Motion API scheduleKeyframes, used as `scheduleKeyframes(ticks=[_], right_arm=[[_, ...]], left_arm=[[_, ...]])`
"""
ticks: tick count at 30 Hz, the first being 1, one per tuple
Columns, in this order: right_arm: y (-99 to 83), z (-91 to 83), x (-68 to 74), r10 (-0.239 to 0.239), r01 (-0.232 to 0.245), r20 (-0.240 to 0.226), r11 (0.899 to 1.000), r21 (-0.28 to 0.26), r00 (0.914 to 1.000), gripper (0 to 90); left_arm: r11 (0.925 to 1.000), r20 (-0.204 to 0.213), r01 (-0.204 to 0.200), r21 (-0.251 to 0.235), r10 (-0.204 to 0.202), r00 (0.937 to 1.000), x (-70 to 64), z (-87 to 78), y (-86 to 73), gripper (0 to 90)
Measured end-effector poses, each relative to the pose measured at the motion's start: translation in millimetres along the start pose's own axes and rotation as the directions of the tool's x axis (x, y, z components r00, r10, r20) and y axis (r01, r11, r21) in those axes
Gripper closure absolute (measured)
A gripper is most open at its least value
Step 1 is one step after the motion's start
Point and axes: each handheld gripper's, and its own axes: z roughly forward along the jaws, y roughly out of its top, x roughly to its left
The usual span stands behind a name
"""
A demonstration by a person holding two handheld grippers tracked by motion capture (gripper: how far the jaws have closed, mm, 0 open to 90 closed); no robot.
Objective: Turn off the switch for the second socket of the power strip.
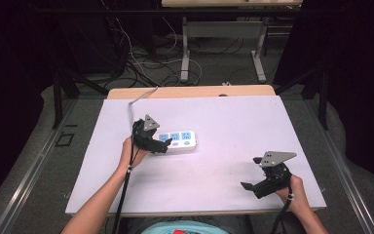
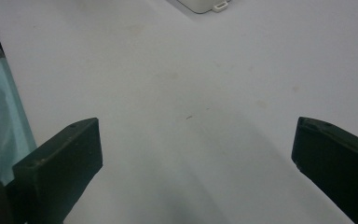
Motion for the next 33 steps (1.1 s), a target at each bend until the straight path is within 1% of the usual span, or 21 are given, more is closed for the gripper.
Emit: scheduleKeyframes(ticks=[1, 2, 3, 5, 7, 8, 9, 10, 12, 13, 14, 15, 19, 20, 22, 24, 25, 27, 28, 31, 33], right_arm=[[0.0, 0.2, 0.1, 0.001, -0.001, -0.003, 1.000, -0.001, 1.0000, 1.2], [0.0, 0.1, 0.2, 0.000, 0.000, 0.000, 1.000, 0.000, 1.0000, 1.2], [0.0, 0.0, 0.0, -0.003, 0.003, 0.000, 1.000, -0.001, 1.0000, 1.2], [-0.1, 0.1, -0.3, -0.005, 0.005, -0.002, 1.000, -0.003, 1.0000, 1.2], [0.0, -0.1, -0.1, -0.003, 0.003, 0.001, 1.000, -0.001, 1.0000, 1.3], [0.0, 0.0, 0.1, 0.000, 0.000, 0.000, 1.000, -0.001, 1.0000, 1.2], [0.0, 0.0, -0.1, -0.003, 0.003, 0.000, 1.000, -0.001, 1.0000, 1.3], [0.0, 0.2, 0.0, 0.000, 0.000, -0.003, 1.000, -0.002, 1.0000, 1.3], [0.0, 0.0, -0.2, -0.002, 0.002, 0.000, 1.000, -0.001, 1.0000, 1.3], [0.0, 0.0, -0.2, -0.003, 0.003, 0.001, 1.000, -0.001, 1.0000, 1.2], [0.0, 0.0, -0.2, -0.003, 0.003, 0.001, 1.000, -0.001, 1.0000, 1.2], [0.0, 0.2, -0.2, -0.001, 0.001, 0.002, 1.000, -0.003, 1.0000, 1.2], [-0.1, 0.1, -0.3, -0.002, 0.002, 0.000, 1.000, -0.003, 1.0000, 1.3], [0.0, 0.2, -0.2, -0.002, 0.003, 0.000, 1.000, -0.004, 1.0000, 1.3], [0.0, -0.1, -0.3, -0.004, 0.004, 0.002, 1.000, -0.001, 1.0000, 1.3], [-0.1, -0.1, 0.0, 0.003, -0.003, -0.003, 1.000, -0.002, 1.0000, 1.2], [-0.1, -0.4, -0.1, 0.001, -0.001, 0.001, 1.000, -0.002, 1.0000, 1.3], [-0.2, -0.3, 0.2, 0.005, -0.005, -0.003, 1.000, -0.002, 1.0000, 1.3], [-0.1, -0.2, -0.1, 0.002, -0.002, -0.002, 1.000, -0.003, 1.0000, 1.3], [-0.2, -0.1, -0.2, 0.000, 0.000, -0.001, 1.000, -0.003, 1.0000, 1.3], [-0.2, -0.2, -0.1, 0.003, -0.003, -0.004, 1.000, -0.003, 1.0000, 1.3]], left_arm=[[1.0000, -0.003, 0.004, -0.006, -0.004, 1.0000, -0.6, 1.2, 0.3, 3.0], [0.9999, 0.011, -0.004, 0.013, 0.004, 0.9999, 0.4, 0.3, 1.4, 3.3], [1.0000, -0.002, 0.002, -0.006, -0.002, 1.0000, -0.7, 2.4, 0.9, 3.5], [1.0000, 0.006, 0.001, 0.008, -0.001, 1.0000, -0.8, 2.8, 2.0, 4.2], [1.0000, -0.004, 0.008, -0.004, -0.008, 1.0000, -2.1, 4.9, 1.9, 5.8], [0.9999, 0.012, 0.002, 0.013, -0.002, 0.9999, -0.9, 3.7, 3.0, 6.3], [0.9999, -0.002, 0.007, -0.008, -0.007, 1.0000, -2.2, 5.7, 2.5, 8.7], [0.9999, -0.004, 0.014, -0.008, -0.014, 0.9999, -3.2, 6.0, 2.6, 16.3], [0.9999, -0.001, 0.006, -0.014, -0.006, 1.0000, -3.2, 7.1, 3.4, 16.8], [1.0000, 0.011, 0.001, 0.001, -0.001, 0.9999, -2.8, 6.4, 4.1, 26.1], [0.9999, 0.001, 0.002, -0.016, -0.002, 1.0000, -4.1, 8.1, 3.7, 26.1], [0.9999, 0.013, 0.005, -0.014, -0.005, 0.9999, -4.8, 8.4, 4.0, 30.4], [0.9997, 0.041, -0.020, -0.012, 0.021, 0.9989, -6.9, 8.1, 4.8, 50.1], [0.9994, 0.041, -0.022, -0.027, 0.023, 0.9989, -7.9, 9.3, 4.4, 59.1], [0.9992, 0.064, -0.033, -0.023, 0.034, 0.9974, -8.4, 9.8, 4.7, 66.3], [0.9991, 0.071, -0.029, -0.031, 0.031, 0.9970, -10.3, 11.7, 4.3, 69.1], [0.9987, 0.068, -0.028, -0.042, 0.031, 0.9972, -11.5, 13.2, 3.7, 76.3], [0.9990, 0.091, -0.038, -0.024, 0.040, 0.9951, -12.5, 14.0, 4.2, 78.6], [0.9986, 0.091, -0.037, -0.037, 0.040, 0.9951, -13.7, 15.9, 3.7, 83.8], [0.9984, 0.112, -0.052, -0.022, 0.054, 0.9922, -15.6, 18.3, 3.6, 89.4], [0.9986, 0.120, -0.052, -0.011, 0.053, 0.9914, -17.7, 20.3, 3.3, 89.6]])
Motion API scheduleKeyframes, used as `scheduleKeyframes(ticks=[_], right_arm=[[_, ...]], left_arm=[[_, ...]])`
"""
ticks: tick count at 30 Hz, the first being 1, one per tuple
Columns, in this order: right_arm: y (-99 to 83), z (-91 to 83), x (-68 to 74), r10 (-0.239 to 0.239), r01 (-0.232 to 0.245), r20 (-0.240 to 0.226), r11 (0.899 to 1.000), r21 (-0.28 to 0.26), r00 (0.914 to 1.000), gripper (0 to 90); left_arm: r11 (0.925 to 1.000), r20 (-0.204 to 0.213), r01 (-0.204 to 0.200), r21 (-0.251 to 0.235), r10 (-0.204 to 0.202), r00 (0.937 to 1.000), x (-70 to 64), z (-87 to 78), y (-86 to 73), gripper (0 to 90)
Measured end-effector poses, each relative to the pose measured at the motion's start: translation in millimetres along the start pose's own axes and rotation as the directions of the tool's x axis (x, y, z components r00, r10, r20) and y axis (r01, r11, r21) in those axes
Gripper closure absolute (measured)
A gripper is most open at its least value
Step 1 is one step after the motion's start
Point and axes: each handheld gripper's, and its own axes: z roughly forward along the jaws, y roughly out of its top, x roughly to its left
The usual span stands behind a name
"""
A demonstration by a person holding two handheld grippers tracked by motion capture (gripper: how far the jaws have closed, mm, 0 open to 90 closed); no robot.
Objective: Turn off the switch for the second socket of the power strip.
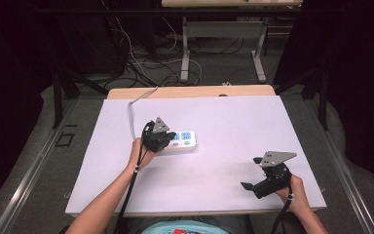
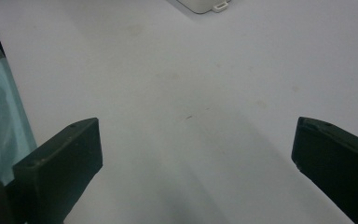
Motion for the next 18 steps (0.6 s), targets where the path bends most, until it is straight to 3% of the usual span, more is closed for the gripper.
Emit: scheduleKeyframes(ticks=[6, 18], right_arm=[[0.0, 0.0, 0.2, 0.000, 0.000, 0.000, 1.000, 0.000, 1.0000, 1.3], [0.2, -0.8, 0.3, -0.001, 0.001, 0.002, 1.000, 0.006, 1.0000, 1.4]], left_arm=[[0.9996, 0.025, -0.016, 0.024, 0.015, 0.9996, -3.8, 6.3, -0.6, 89.7], [0.9986, 0.037, -0.016, 0.051, 0.015, 0.9992, -4.1, 10.3, -3.5, 89.7]])
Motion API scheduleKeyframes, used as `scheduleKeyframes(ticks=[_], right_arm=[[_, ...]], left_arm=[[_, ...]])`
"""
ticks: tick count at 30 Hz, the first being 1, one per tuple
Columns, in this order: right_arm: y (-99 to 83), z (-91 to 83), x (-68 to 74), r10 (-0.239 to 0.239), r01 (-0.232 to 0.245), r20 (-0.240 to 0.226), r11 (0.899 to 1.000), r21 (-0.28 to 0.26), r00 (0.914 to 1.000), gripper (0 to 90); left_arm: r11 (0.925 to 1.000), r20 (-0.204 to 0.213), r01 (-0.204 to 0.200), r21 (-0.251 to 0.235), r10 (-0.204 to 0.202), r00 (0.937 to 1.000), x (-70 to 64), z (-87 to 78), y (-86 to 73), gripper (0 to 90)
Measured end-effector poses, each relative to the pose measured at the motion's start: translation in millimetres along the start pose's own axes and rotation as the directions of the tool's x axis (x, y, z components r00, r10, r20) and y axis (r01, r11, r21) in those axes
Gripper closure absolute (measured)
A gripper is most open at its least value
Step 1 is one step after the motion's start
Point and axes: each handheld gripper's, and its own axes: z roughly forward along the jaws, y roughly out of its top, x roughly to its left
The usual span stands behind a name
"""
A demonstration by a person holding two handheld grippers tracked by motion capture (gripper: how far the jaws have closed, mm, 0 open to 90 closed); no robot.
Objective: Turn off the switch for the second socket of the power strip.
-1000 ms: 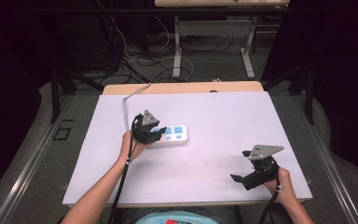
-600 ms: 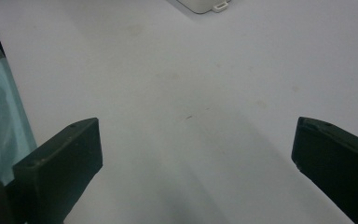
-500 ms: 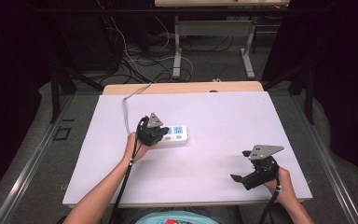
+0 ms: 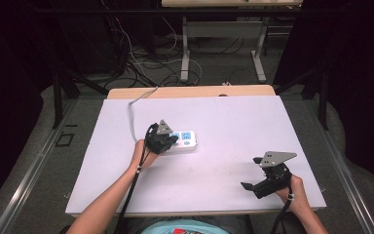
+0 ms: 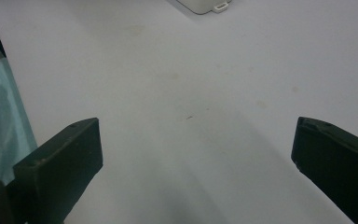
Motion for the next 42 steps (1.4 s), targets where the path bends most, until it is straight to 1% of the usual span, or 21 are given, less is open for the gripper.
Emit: scheduleKeyframes(ticks=[1, 2, 4, 5, 7, 11, 12, 18, 20, 24, 25, 28, 31, 36, 37, 38, 39, 40, 41, 42], right_arm=[[0.0, -0.1, -0.1, 0.000, 0.000, -0.001, 1.000, 0.000, 1.0000, 1.4], [0.0, -0.1, -0.1, 0.000, 0.000, -0.001, 1.000, 0.000, 1.0000, 1.4], [0.0, 0.0, -0.1, 0.001, -0.001, -0.004, 1.000, 0.001, 1.0000, 1.4], [-0.2, 0.5, 0.1, 0.000, 0.000, 0.001, 1.000, -0.005, 1.0000, 1.5], [-0.2, 0.6, 0.2, 0.002, -0.002, 0.003, 1.000, -0.005, 1.0000, 1.5], [-0.1, -0.1, -0.2, -0.001, 0.001, 0.002, 1.000, 0.002, 1.0000, 1.5], [-0.1, -0.2, -0.1, 0.001, -0.001, 0.001, 1.000, 0.002, 1.0000, 1.6], [-0.1, -0.1, 0.0, 0.000, 0.000, 0.002, 1.000, 0.002, 1.0000, 1.6], [-0.1, -0.1, 0.2, -0.002, 0.002, 0.005, 1.000, 0.002, 1.0000, 1.6], [-0.2, -0.3, 0.1, -0.001, 0.001, 0.004, 1.000, 0.003, 1.0000, 1.6], [-0.1, -0.2, 0.2, 0.001, -0.001, 0.006, 1.000, 0.002, 1.0000, 1.7], [0.0, 0.1, -0.1, -0.005, 0.005, 0.007, 1.000, 0.001, 1.0000, 1.7], [0.0, -0.2, 0.3, -0.003, 0.003, 0.008, 1.000, 0.002, 1.0000, 1.7], [0.1, 0.0, 0.1, -0.005, 0.005, 0.009, 1.000, 0.002, 1.0000, 1.8], [0.2, -0.3, -0.6, -0.014, 0.014, 0.002, 1.000, 0.004, 0.9999, 1.8], [0.6, -1.1, -0.9, -0.021, 0.020, 0.006, 1.000, 0.013, 0.9998, 1.8], [0.4, -0.9, -0.7, -0.016, 0.016, 0.001, 1.000, 0.013, 0.9999, 1.8], [0.1, 0.0, -0.4, -0.013, 0.013, 0.011, 1.000, 0.000, 0.9999, 1.8], [0.1, -0.4, 0.2, -0.006, 0.006, 0.009, 1.000, 0.003, 0.9999, 1.8], [0.0, -0.4, 0.0, -0.009, 0.009, 0.010, 1.000, 0.003, 0.9999, 1.9]], left_arm=[[1.0000, -0.001, -0.001, -0.001, 0.001, 1.0000, -0.4, 1.0, -0.5, 89.7], [0.9999, 0.004, 0.006, 0.010, -0.006, 1.0000, -1.1, 1.3, -0.9, 89.7], [1.0000, 0.001, 0.002, 0.005, -0.002, 1.0000, -1.4, 3.5, -1.8, 89.7], [0.9999, 0.005, -0.004, 0.014, 0.004, 1.0000, -1.0, 3.3, -1.7, 89.7], [1.0000, 0.004, -0.003, 0.007, 0.003, 1.0000, -0.8, 3.9, -2.1, 89.7], [0.9999, 0.005, -0.002, 0.017, 0.002, 1.0000, -0.5, 4.8, -3.4, 89.7], [0.9999, 0.004, 0.002, 0.015, -0.002, 1.0000, -0.7, 4.8, -3.8, 89.7], [0.9999, 0.008, -0.009, 0.008, 0.009, 0.9999, -1.7, 5.6, -3.8, 89.8], [0.9999, 0.017, 0.008, 0.008, -0.008, 0.9998, -1.0, 5.4, -4.6, 89.9], [0.9999, 0.009, -0.008, 0.007, 0.007, 0.9999, -1.8, 5.8, -4.2, 89.9], [0.9999, 0.010, -0.002, 0.010, 0.002, 1.0000, -2.1, 5.6, -4.4, 90.0], [0.9999, 0.011, -0.002, 0.013, 0.002, 0.9999, -1.9, 5.4, -4.4, 90.0], [0.9997, 0.002, -0.018, 0.014, 0.018, 0.9998, -3.3, 5.7, -4.0, 90.0], [0.9997, -0.005, -0.022, 0.012, 0.022, 0.9998, -4.4, 6.2, -3.9, 90.0], [0.9997, -0.006, -0.023, 0.012, 0.023, 0.9997, -4.6, 6.2, -3.8, 90.0], [0.9996, -0.006, -0.025, 0.016, 0.025, 0.9997, -4.8, 6.0, -3.6, 90.0], [0.9994, -0.008, -0.029, 0.017, 0.030, 0.9995, -4.9, 6.0, -3.4, 90.0], [0.9994, -0.008, -0.029, 0.017, 0.030, 0.9995, -4.9, 6.0, -3.4, 90.0], [0.9994, -0.008, -0.030, 0.017, 0.030, 0.9995, -4.9, 6.0, -3.4, 90.0], [0.9994, -0.009, -0.031, 0.018, 0.031, 0.9995, -4.9, 6.0, -3.3, 90.0]])
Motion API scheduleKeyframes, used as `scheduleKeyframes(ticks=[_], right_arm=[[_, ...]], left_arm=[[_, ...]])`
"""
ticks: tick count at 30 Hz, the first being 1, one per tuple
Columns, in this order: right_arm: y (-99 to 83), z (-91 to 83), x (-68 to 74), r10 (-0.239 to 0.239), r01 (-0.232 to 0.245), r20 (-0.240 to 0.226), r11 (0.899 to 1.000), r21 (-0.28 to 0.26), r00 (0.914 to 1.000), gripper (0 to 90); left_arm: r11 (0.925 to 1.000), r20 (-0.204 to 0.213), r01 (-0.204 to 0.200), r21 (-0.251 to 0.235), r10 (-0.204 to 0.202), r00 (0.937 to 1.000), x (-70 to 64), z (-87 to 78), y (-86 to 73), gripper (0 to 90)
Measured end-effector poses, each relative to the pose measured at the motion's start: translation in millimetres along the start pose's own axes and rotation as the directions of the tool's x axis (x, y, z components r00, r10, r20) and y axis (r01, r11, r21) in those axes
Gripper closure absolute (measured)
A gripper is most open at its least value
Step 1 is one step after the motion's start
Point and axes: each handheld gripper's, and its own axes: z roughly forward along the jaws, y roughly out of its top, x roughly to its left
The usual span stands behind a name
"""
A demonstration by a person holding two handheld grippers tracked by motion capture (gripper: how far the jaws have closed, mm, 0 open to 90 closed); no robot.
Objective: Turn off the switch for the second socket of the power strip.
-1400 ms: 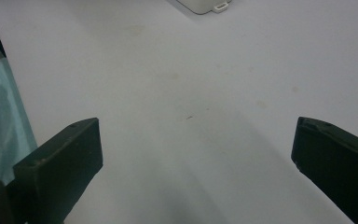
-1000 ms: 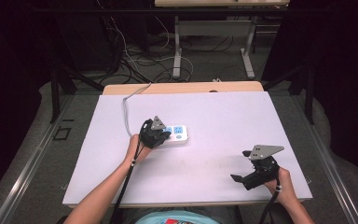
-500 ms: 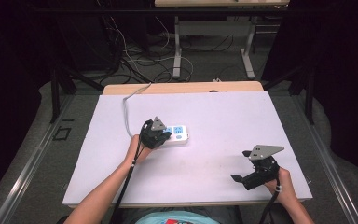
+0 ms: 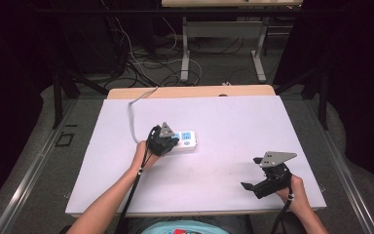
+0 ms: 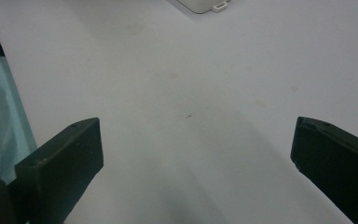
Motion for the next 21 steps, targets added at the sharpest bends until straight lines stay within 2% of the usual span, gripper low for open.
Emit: scheduleKeyframes(ticks=[12, 21], right_arm=[[0.1, 0.9, 0.5, -0.001, 0.001, -0.005, 1.000, -0.002, 1.0000, 2.0], [0.5, 0.2, 0.6, -0.004, 0.004, -0.007, 1.000, 0.007, 1.0000, 2.1]], left_arm=[[1.0000, -0.008, 0.008, -0.002, -0.008, 0.9999, -0.7, 0.4, 0.1, 90.0], [0.9999, -0.012, -0.001, 0.011, 0.001, 0.9999, -2.0, 0.8, 1.0, 90.0]])
